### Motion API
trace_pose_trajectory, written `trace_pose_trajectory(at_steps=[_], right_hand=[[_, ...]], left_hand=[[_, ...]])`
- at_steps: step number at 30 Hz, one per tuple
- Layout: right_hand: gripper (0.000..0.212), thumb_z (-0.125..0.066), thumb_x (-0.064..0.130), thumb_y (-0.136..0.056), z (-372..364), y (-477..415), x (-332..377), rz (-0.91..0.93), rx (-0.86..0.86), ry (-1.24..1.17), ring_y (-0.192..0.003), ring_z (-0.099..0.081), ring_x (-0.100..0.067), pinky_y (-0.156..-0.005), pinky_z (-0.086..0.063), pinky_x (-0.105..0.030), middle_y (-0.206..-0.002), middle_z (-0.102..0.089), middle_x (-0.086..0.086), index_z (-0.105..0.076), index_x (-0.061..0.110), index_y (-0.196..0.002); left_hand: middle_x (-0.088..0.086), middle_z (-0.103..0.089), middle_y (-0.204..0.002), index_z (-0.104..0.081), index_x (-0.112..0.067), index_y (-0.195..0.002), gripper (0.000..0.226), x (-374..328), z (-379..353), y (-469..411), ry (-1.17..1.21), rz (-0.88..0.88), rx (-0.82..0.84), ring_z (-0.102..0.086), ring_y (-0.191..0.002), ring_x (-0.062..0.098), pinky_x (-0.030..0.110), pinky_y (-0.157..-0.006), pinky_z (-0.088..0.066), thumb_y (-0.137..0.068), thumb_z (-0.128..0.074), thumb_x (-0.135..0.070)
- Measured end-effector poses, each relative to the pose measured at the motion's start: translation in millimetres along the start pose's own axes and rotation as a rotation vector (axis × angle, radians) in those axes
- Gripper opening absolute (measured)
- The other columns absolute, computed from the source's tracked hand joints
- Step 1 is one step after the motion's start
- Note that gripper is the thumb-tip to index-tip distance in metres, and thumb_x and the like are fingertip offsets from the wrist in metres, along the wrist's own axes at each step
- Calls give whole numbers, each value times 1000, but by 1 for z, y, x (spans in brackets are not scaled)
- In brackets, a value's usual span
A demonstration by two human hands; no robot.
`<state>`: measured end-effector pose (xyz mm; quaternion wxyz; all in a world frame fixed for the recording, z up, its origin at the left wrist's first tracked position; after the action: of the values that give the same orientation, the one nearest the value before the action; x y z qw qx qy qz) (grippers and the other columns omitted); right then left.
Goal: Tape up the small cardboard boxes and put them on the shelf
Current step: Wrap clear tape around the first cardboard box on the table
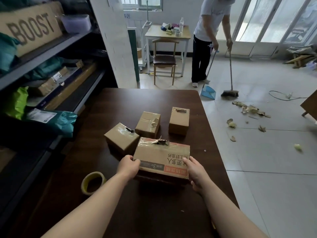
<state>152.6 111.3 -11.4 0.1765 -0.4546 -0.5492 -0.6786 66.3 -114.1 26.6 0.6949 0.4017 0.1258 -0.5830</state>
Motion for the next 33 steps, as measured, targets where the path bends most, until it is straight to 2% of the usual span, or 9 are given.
trace_pose_trajectory(at_steps=[4, 6, 9, 13, 17, 21, 27, 31, 33], right_hand=[[20, -52, 27, -97, -21, 33, -16, 44, -43, 33, -95, -71, -18, -60, -54, -26, -104, -74, 0, -64, 25, -113], [23, -54, 23, -95, -29, 43, -32, 48, -63, 59, -98, -70, -20, -75, -59, -36, -109, -72, -2, -63, 23, -116], [25, -53, 16, -95, -39, 60, -56, 25, -91, 75, -100, -68, -21, -93, -54, -46, -110, -70, -1, -60, 21, -119], [45, -55, 15, -96, -55, 90, -78, -4, -137, 163, -104, -63, -17, -97, -51, -41, -123, -62, -4, -46, 15, -140], [56, -59, 15, -94, -66, 104, -92, 32, -175, 281, -122, -54, -20, -101, -44, -33, -140, -53, -7, -37, 11, -146], [62, -62, 18, -92, -72, 104, -103, 62, -234, 359, -128, -50, -20, -103, -41, -33, -140, -52, -5, -35, 14, -148], [66, -65, 17, -89, -75, 104, -102, 77, -280, 459, -126, -50, -20, -101, -43, -33, -140, -52, -3, -33, 17, -147], [65, -60, 21, -91, -80, 91, -85, 242, -287, 691, -140, -33, -20, -114, -31, -36, -152, -36, -4, -30, 17, -149], [62, -54, 21, -95, -87, 79, -77, 334, -220, 835, -146, -20, -18, -120, -20, -34, -158, -25, -3, -27, 16, -151]], left_hand=[[13, -63, -119, -58, -6, -121, 33, 34, 18, 16, 0, 11, -5, -57, -108, 28, 28, -80, -39, -93, -55, -24], [12, -64, -115, -59, -7, -117, 31, 51, 26, 24, -11, -1, 1, -58, -102, 26, 28, -78, -40, -92, -57, -25], [5, -63, -105, -57, -10, -114, 31, 76, 33, 36, -51, -30, 32, -56, -92, 19, 29, -76, -43, -89, -64, -25], [-1, -57, -99, -55, -13, -113, 35, 107, 38, 49, -57, -35, 87, -56, -89, 15, 28, -73, -47, -85, -72, -26], [-1, -59, -102, -53, -16, -109, 36, 132, 36, 56, -45, -6, 117, -56, -91, 14, 31, -81, -50, -82, -75, -25], [3, -63, -109, -54, -15, -109, 41, 152, 34, 56, -21, 4, 129, -58, -92, 15, 31, -81, -49, -79, -78, -29], [5, -49, -139, -40, -15, -140, 74, 155, 32, 47, -91, -51, 149, -50, -125, 22, 36, -100, -46, -78, -78, -31], [0, -36, -148, -31, -20, -146, 77, 133, 29, 39, -251, -310, 41, -34, -136, 19, 37, -112, -33, -83, -71, -35], [-3, -25, -156, -23, -22, -151, 73, 120, 21, 35, -354, -457, 66, -19, -145, 17, 37, -120, -18, -91, -60, -39]])
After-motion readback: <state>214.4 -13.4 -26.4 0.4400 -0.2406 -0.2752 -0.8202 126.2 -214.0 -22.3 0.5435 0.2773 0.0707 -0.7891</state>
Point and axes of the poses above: each hand's wrist, its own y-axis away from the middle knuckle, its own z-axis out of the back of the hand, x = y × z, the point moved 2 cm from there along -y, towards the middle knuckle
